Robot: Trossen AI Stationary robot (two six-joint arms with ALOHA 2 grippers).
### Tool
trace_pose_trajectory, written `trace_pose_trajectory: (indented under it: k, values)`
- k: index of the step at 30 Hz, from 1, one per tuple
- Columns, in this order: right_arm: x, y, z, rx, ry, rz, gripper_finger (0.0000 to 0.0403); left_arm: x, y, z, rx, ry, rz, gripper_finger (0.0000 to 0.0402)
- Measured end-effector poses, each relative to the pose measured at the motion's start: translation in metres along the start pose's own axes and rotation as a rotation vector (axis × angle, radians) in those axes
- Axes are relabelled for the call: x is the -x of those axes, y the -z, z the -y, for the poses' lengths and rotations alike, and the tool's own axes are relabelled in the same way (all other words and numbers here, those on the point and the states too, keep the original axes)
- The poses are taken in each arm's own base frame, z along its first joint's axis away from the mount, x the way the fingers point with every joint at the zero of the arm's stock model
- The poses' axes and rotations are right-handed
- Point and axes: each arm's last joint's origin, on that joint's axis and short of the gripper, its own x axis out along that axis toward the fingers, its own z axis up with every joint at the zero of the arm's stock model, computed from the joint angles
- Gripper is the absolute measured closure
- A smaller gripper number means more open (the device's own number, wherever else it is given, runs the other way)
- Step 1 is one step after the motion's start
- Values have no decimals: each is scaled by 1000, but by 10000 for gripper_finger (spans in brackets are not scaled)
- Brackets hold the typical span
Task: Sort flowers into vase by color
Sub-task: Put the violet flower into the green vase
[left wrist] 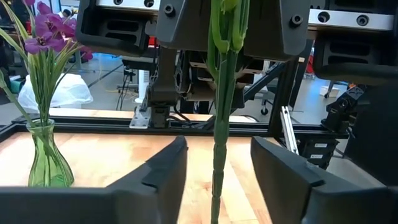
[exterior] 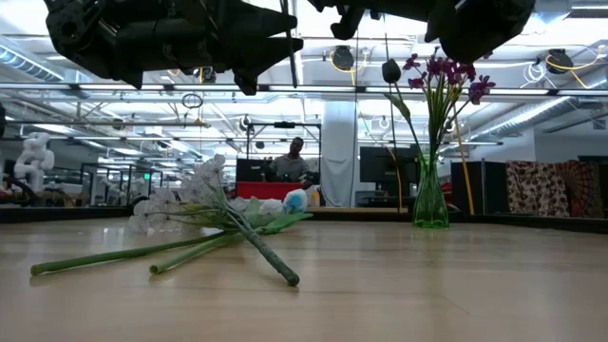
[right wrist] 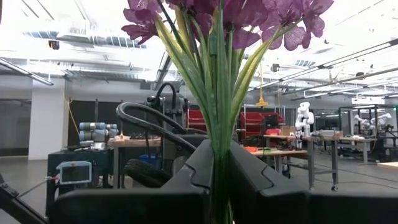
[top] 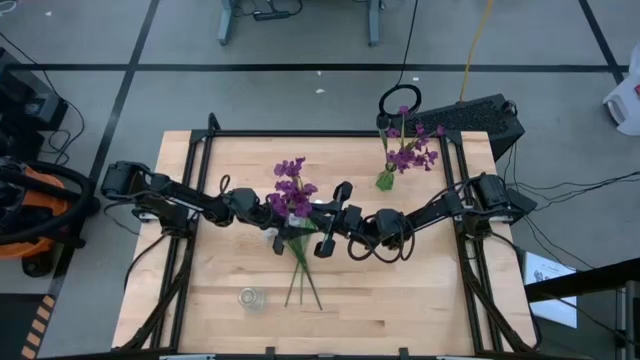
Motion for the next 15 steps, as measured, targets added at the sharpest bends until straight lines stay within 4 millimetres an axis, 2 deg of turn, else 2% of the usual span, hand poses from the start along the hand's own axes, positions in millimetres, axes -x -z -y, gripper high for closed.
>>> trace_pose_trajectory:
  k: [12,15]
  values:
    - [0,0,0,-1,3,-1,383,0,0,0,-2,5,-2,362]
    - [0,1,0,-2,4,-9,382,1,1,-3,0,4,-13,386]
